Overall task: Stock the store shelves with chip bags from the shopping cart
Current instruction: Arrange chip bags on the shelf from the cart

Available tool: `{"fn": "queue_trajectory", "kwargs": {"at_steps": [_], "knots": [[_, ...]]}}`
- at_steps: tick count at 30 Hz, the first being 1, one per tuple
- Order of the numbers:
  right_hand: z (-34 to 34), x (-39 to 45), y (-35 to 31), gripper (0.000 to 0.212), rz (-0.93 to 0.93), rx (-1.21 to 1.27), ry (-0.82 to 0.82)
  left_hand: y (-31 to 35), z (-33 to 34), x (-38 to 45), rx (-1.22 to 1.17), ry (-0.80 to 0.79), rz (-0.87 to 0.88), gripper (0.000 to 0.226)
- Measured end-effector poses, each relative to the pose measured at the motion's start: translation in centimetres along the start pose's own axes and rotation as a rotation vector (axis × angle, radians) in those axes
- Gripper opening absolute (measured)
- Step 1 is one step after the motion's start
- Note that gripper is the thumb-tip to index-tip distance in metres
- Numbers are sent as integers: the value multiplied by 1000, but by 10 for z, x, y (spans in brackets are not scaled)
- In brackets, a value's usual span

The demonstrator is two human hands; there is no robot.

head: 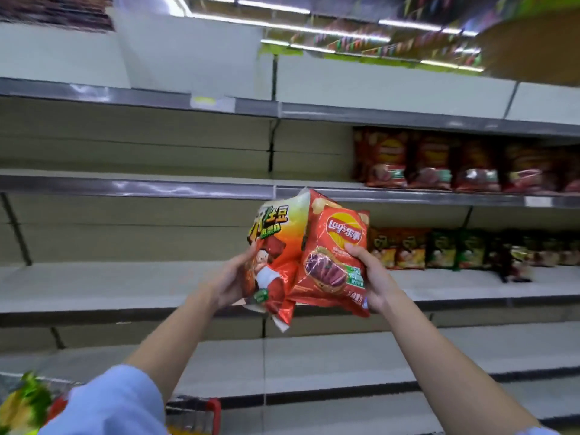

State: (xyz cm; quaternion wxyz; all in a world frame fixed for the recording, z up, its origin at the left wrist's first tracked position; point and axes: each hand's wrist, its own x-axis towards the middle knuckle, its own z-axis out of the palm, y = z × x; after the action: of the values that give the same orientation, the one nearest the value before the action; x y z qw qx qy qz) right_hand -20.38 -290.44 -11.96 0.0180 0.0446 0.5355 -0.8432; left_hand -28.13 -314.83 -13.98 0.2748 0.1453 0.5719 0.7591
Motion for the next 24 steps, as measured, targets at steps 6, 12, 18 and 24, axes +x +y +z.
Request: {"fn": "queue_trajectory", "kwargs": {"at_steps": [6, 12, 18, 24], "knots": [[-48, -28, -71, 47, -83, -121, 67, 36, 64, 38, 101, 98, 82, 76], [-100, -40, -107, 52, -145, -204, 126, 46, 119, 62, 182, 177, 191, 79], [-149, -48, -127, 62, -184, -255, 137, 36, 165, 77, 209, 211, 215, 64], [-183, -51, -141, 60, -181, -270, 133, 23, 192, 87, 215, 243, 204, 64]]}}
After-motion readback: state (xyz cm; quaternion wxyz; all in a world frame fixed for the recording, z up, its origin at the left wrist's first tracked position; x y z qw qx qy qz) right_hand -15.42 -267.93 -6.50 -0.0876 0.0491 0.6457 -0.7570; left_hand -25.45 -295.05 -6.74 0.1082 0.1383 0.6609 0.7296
